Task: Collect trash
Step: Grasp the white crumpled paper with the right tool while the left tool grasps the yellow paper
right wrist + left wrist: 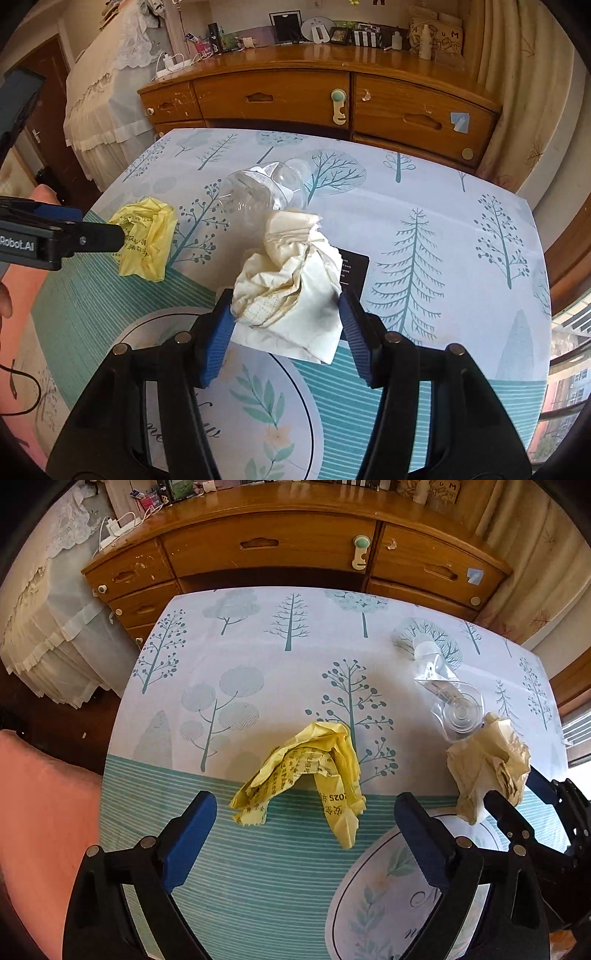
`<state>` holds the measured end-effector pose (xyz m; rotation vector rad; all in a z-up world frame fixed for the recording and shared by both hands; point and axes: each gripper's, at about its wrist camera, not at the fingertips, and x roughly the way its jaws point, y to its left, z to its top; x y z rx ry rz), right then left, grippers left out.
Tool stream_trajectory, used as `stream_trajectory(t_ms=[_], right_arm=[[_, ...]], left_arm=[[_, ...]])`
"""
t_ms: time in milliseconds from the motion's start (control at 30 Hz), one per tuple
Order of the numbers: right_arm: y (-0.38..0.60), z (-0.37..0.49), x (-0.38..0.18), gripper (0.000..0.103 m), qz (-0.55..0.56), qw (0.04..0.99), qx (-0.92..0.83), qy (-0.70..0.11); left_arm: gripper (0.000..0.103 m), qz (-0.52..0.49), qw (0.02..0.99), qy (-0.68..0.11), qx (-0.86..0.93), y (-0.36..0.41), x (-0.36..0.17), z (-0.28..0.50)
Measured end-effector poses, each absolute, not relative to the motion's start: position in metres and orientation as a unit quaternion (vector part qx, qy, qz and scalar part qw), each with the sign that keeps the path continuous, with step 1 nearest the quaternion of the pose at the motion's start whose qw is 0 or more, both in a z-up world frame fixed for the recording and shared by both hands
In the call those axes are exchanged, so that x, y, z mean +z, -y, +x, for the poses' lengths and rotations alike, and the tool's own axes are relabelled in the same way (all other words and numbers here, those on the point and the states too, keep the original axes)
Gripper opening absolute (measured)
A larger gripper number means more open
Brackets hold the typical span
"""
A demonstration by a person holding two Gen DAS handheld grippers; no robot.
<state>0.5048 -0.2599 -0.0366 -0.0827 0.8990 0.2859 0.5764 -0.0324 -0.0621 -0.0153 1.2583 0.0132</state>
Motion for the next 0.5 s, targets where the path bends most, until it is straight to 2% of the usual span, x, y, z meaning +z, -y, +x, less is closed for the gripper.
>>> stream_trajectory(t_ms=[433, 467, 500], right_arm=[[0.26, 0.496, -0.037, 0.053, -0.039, 0.892, 0.142, -0.428], [0.26, 0.496, -0.037, 0.052, -0.04, 0.892, 0.142, -0.428], [0.26, 0.496, -0.037, 0.051, -0.039, 0.892, 0.141, -0.427]], left_arm=[[0.097, 0.035, 0.776, -0.63, 0.006, 0.04, -0.1, 0.604], [0.082, 0.032, 0.775, -0.631, 0.01, 0.039, -0.102, 0.603], [0.06, 0.031, 0.774, -0.633, 0.015, 0.037, -0.104, 0.602]])
